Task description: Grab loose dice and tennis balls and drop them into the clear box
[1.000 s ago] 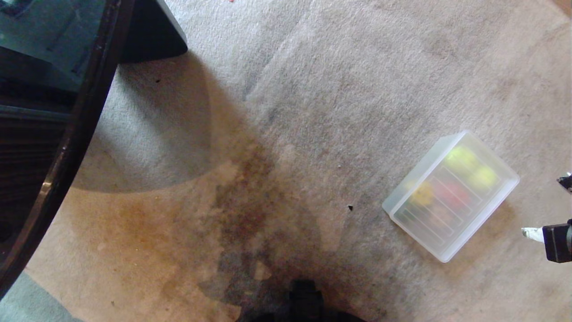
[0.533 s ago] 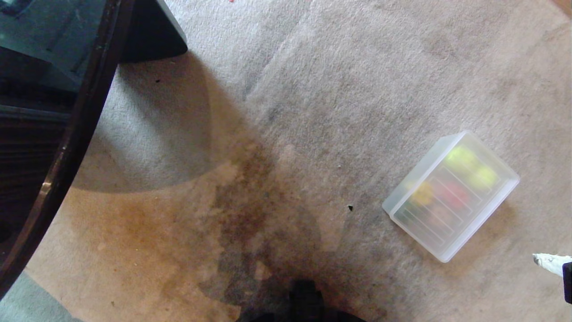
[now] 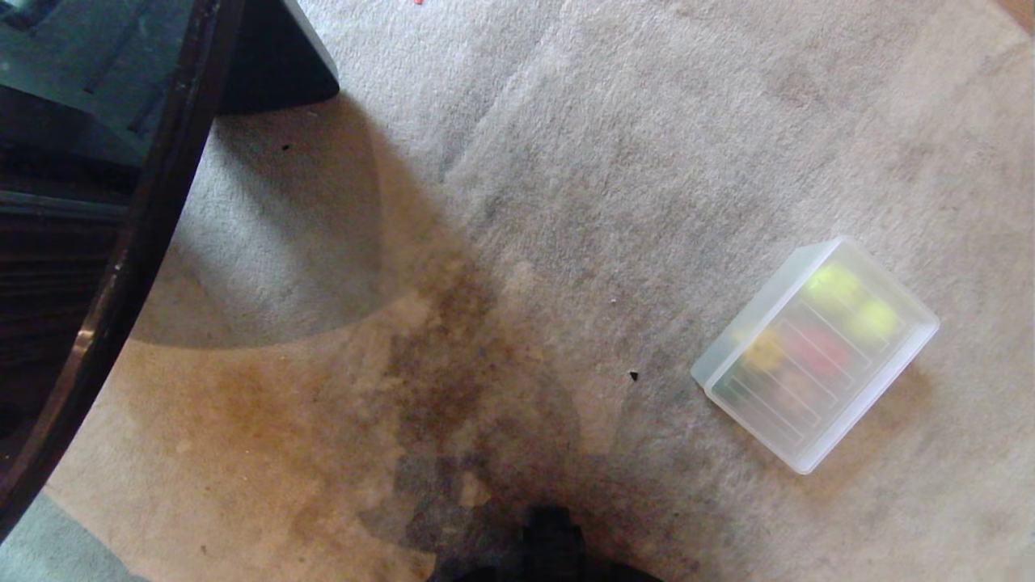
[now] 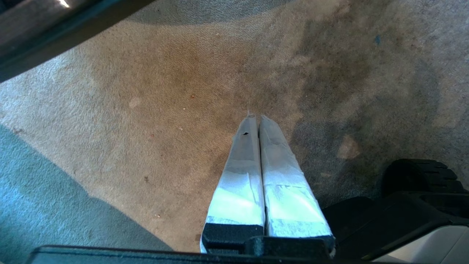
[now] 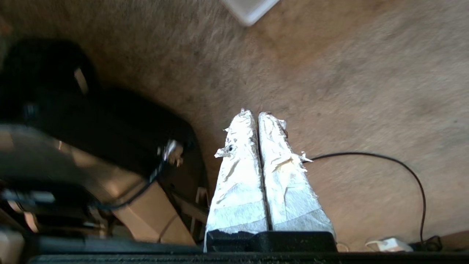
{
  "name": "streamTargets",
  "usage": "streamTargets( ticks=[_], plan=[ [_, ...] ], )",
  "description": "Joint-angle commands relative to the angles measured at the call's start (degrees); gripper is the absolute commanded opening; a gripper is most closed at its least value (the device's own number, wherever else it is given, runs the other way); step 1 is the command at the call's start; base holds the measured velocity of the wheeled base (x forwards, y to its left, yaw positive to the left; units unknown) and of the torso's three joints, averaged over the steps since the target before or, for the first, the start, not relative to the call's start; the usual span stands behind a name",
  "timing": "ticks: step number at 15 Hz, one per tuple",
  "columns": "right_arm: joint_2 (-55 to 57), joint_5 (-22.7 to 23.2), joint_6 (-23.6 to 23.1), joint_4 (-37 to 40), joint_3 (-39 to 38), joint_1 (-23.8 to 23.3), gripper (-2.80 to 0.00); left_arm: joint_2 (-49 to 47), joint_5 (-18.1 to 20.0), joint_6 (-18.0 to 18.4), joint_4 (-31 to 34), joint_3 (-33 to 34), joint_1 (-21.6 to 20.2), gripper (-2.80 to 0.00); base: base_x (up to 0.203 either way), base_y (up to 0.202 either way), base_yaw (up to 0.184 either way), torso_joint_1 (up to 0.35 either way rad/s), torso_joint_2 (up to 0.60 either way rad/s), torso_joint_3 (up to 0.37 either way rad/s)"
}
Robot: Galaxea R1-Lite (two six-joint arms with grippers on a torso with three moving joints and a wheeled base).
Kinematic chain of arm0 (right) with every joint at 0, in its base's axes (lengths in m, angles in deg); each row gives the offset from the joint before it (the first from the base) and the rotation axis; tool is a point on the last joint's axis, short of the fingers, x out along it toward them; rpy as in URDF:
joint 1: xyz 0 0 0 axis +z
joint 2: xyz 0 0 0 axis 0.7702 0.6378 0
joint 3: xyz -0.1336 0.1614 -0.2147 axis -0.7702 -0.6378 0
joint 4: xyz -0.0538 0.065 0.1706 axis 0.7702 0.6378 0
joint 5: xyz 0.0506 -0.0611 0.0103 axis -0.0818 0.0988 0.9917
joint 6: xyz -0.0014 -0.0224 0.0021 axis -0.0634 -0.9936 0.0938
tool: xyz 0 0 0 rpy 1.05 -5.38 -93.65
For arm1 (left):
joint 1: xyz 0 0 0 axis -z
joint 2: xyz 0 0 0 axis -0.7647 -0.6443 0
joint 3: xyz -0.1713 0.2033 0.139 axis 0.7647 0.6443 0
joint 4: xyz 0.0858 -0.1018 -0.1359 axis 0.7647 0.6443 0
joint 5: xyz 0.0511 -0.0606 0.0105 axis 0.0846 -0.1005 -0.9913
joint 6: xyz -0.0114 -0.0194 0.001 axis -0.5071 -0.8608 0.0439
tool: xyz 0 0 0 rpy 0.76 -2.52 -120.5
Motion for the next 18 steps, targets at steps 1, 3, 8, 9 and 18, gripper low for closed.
streamTargets(
  ticks=[1,3,8,9,18],
  plan=[
    [-10.8,-2.4,0.6,2.1,-3.1,3.6,-2.8,0.0,0.0,0.0,0.0,0.1,0.0,-2.8,0.0,0.0,0.0,0.0,0.0,0.0],
    [-10.8,-2.4,0.6,2.1,-3.1,3.6,-2.8,0.0,0.0,0.0,0.0,0.1,0.0,-2.8,0.0,0.0,0.0,0.0,0.0,0.0],
    [-10.8,-2.4,0.6,2.1,-3.1,3.6,-2.8,0.0,0.0,0.0,0.0,0.1,0.0,-2.8,0.0,0.0,0.0,0.0,0.0,0.0],
    [-10.8,-2.4,0.6,2.1,-3.1,3.6,-2.8,0.0,0.0,0.0,0.0,0.1,0.0,-2.8,0.0,0.0,0.0,0.0,0.0,0.0],
    [-10.8,-2.4,0.6,2.1,-3.1,3.6,-2.8,0.0,0.0,0.0,0.0,0.1,0.0,-2.8,0.0,0.0,0.0,0.0,0.0,0.0]
  ],
)
